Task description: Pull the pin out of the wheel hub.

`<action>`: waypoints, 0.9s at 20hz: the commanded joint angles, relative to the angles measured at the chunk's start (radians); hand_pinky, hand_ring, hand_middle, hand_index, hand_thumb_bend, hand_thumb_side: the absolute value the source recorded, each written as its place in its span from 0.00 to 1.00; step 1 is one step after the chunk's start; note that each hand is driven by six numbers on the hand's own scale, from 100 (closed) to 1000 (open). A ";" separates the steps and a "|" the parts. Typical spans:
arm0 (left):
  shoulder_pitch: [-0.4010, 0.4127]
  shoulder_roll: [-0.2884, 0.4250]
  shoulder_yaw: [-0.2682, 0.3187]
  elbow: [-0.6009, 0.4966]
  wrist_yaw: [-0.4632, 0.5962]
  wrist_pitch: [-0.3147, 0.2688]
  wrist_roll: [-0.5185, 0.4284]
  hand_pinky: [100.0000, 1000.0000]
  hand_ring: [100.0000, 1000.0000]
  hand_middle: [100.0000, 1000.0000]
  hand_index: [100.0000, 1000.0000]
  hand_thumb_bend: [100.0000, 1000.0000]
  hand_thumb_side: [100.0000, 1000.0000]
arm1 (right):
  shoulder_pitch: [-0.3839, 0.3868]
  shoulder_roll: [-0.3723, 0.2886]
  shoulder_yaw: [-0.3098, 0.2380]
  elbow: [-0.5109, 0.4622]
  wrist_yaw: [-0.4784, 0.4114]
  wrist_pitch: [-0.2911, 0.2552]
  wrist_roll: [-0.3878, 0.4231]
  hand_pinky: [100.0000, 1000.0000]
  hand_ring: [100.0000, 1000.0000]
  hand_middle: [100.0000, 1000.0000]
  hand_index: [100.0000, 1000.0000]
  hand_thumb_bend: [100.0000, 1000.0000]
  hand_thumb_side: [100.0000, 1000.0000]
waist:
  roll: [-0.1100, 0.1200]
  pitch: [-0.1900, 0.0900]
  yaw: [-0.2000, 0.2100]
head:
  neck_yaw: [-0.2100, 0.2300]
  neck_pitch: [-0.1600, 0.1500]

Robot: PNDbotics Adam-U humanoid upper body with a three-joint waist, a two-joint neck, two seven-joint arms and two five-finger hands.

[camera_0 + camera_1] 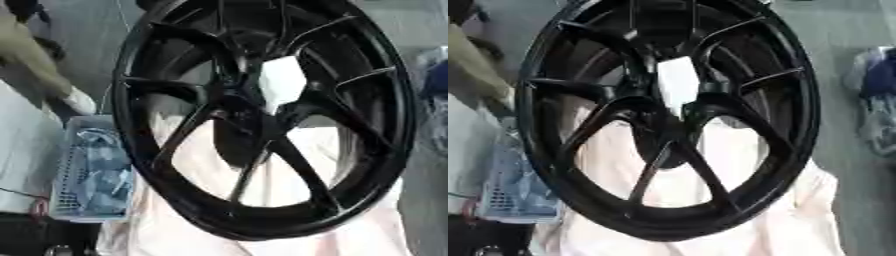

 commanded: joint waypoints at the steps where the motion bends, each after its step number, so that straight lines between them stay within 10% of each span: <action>1: -0.003 0.025 0.013 -0.017 -0.007 -0.001 0.003 0.81 0.62 0.54 0.69 0.00 0.65 | -0.005 -0.043 -0.024 -0.012 -0.006 -0.003 -0.010 0.66 0.73 0.71 0.74 0.00 0.30 | 0.004 -0.022 -0.002 | 0.003 0.006; 11: -0.002 0.025 0.012 -0.017 -0.007 0.000 0.002 0.81 0.62 0.54 0.69 0.00 0.65 | -0.006 -0.044 -0.030 -0.012 -0.005 -0.004 -0.018 0.66 0.73 0.71 0.74 0.00 0.27 | 0.003 -0.023 -0.002 | 0.004 0.006; 18: -0.006 0.026 0.008 -0.017 -0.005 0.001 -0.002 0.81 0.62 0.54 0.69 0.00 0.65 | -0.027 -0.063 0.027 -0.012 0.130 0.008 0.122 0.69 0.76 0.74 0.78 0.01 0.29 | -0.006 -0.027 0.011 | -0.006 0.006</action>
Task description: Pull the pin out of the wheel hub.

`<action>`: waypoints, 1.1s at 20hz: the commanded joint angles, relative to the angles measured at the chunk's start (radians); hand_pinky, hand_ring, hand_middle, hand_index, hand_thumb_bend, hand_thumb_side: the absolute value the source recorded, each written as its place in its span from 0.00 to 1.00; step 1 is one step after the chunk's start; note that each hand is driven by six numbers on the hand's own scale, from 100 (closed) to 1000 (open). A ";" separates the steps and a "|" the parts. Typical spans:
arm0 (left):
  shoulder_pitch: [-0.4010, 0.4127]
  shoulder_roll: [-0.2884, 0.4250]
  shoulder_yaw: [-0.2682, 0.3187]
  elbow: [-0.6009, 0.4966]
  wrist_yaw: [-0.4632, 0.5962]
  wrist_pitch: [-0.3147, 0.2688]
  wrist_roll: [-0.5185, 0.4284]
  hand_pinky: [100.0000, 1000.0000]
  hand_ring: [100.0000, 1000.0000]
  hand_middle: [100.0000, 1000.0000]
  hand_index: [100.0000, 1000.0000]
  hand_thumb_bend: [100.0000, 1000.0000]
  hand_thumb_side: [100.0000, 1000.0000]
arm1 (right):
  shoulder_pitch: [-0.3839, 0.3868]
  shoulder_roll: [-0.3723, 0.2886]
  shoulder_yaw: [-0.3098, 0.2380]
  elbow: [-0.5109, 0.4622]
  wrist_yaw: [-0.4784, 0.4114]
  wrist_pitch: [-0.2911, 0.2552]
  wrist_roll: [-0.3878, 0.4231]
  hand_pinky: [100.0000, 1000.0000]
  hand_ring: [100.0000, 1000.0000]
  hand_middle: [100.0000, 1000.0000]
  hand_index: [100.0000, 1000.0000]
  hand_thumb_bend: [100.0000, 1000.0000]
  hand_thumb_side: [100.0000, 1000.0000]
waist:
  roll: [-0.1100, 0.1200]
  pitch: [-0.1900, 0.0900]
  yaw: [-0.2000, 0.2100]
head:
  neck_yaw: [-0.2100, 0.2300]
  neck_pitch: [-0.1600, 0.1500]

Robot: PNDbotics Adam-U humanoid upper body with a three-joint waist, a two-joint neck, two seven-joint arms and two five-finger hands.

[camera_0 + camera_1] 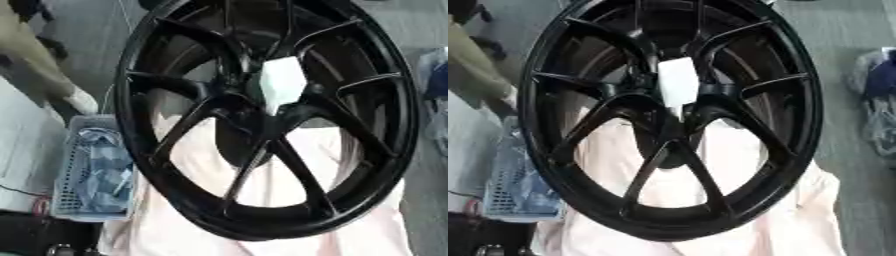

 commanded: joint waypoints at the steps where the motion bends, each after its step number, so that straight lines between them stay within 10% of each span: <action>1: -0.008 0.026 0.008 -0.017 -0.004 0.002 -0.002 0.81 0.62 0.54 0.69 0.00 0.65 | -0.021 -0.052 0.020 -0.012 0.080 0.000 0.081 0.70 0.77 0.75 0.79 0.04 0.29 | -0.002 -0.028 0.004 | -0.007 0.006; 22: -0.019 0.034 -0.002 -0.017 0.005 0.007 -0.015 0.81 0.62 0.54 0.69 0.00 0.65 | -0.176 -0.024 0.297 -0.012 0.407 -0.106 0.533 0.77 0.84 0.82 0.86 0.38 0.28 | -0.034 -0.043 0.033 | -0.046 0.006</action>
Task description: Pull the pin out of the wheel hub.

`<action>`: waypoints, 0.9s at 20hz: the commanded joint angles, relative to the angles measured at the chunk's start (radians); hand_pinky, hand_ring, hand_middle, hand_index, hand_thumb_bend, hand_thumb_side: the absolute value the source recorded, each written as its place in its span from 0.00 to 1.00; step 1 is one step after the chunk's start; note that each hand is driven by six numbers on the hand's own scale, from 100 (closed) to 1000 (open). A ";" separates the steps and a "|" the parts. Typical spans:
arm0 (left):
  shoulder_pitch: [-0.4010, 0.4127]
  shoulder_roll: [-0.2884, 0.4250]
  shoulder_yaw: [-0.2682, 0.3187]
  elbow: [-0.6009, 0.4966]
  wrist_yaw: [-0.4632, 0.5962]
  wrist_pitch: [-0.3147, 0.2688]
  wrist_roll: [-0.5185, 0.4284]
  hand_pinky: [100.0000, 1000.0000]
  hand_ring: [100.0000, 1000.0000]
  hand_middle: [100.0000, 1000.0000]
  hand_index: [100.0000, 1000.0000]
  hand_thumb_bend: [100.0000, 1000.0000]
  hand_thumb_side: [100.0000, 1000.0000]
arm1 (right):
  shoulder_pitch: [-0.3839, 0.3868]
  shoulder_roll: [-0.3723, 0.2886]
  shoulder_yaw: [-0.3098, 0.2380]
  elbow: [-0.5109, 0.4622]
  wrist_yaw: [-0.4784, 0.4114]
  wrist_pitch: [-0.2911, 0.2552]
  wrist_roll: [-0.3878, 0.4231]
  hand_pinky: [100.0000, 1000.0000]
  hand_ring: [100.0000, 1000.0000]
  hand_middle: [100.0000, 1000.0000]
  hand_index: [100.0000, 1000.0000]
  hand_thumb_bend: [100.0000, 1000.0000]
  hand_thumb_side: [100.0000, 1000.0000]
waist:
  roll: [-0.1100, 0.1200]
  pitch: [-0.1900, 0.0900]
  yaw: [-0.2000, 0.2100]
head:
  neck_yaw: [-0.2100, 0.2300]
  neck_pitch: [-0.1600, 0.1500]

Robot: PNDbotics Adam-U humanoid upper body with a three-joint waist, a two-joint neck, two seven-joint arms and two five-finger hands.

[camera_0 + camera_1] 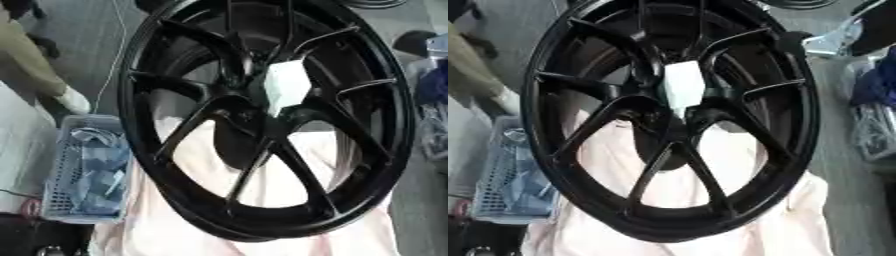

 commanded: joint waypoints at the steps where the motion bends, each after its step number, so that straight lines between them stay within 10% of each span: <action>1: -0.009 0.033 0.000 -0.017 0.001 -0.001 -0.002 0.81 0.62 0.54 0.69 0.00 0.65 | -0.022 -0.015 0.012 -0.012 0.031 -0.013 0.048 0.77 0.85 0.82 0.86 0.39 0.29 | 0.001 -0.027 0.000 | -0.005 0.006; 18: -0.010 0.037 -0.003 -0.017 0.001 0.003 -0.003 0.81 0.62 0.54 0.69 0.00 0.65 | -0.141 0.070 0.133 -0.012 0.043 0.091 0.147 0.75 0.84 0.78 0.86 0.44 0.30 | -0.016 -0.030 0.005 | -0.015 0.006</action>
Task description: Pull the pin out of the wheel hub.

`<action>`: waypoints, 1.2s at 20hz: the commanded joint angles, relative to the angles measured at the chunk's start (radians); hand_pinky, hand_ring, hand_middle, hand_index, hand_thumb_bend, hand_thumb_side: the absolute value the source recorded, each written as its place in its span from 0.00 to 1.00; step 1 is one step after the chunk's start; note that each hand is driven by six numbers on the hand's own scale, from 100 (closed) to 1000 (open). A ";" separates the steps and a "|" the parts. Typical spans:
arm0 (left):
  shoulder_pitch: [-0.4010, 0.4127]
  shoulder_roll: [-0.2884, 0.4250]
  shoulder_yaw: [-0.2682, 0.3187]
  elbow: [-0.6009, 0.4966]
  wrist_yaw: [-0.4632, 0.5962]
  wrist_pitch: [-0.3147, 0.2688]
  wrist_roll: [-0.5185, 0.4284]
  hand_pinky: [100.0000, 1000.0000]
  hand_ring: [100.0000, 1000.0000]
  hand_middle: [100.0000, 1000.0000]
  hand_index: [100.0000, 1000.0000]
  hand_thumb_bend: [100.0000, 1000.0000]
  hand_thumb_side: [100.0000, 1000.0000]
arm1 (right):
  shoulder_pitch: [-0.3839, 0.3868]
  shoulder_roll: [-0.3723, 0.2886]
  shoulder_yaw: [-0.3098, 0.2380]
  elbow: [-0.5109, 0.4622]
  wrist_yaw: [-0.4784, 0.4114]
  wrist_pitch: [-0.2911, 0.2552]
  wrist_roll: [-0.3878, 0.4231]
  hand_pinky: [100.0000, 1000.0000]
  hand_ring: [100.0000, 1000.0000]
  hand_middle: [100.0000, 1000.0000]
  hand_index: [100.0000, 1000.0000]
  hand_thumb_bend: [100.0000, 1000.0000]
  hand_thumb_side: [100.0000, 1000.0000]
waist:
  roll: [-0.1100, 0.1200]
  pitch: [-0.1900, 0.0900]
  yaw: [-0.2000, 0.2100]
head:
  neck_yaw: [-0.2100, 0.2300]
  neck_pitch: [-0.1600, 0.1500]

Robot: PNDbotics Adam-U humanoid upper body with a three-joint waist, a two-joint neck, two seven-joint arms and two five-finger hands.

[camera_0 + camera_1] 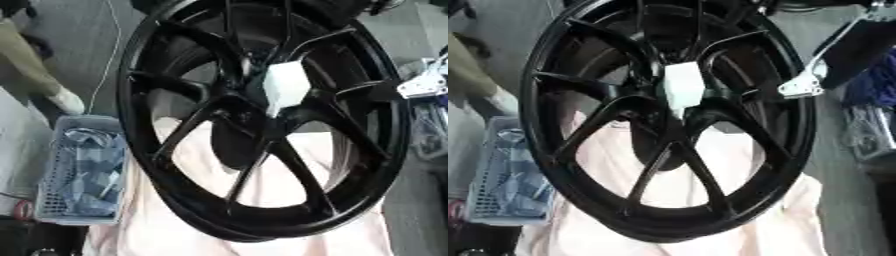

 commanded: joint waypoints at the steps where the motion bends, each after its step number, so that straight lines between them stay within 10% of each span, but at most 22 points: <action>1: -0.010 0.029 0.003 -0.017 0.000 0.000 -0.001 0.81 0.62 0.54 0.69 0.00 0.65 | -0.028 -0.002 0.005 -0.012 0.006 0.037 -0.002 0.75 0.84 0.78 0.86 0.45 0.29 | 0.003 -0.026 0.002 | -0.003 0.006; 24: -0.029 0.029 0.004 -0.017 0.002 0.002 0.002 0.81 0.62 0.54 0.69 0.00 0.65 | -0.120 0.097 0.072 -0.012 -0.025 0.199 0.027 0.72 0.83 0.78 0.85 0.51 0.27 | -0.028 -0.014 0.022 | -0.007 0.006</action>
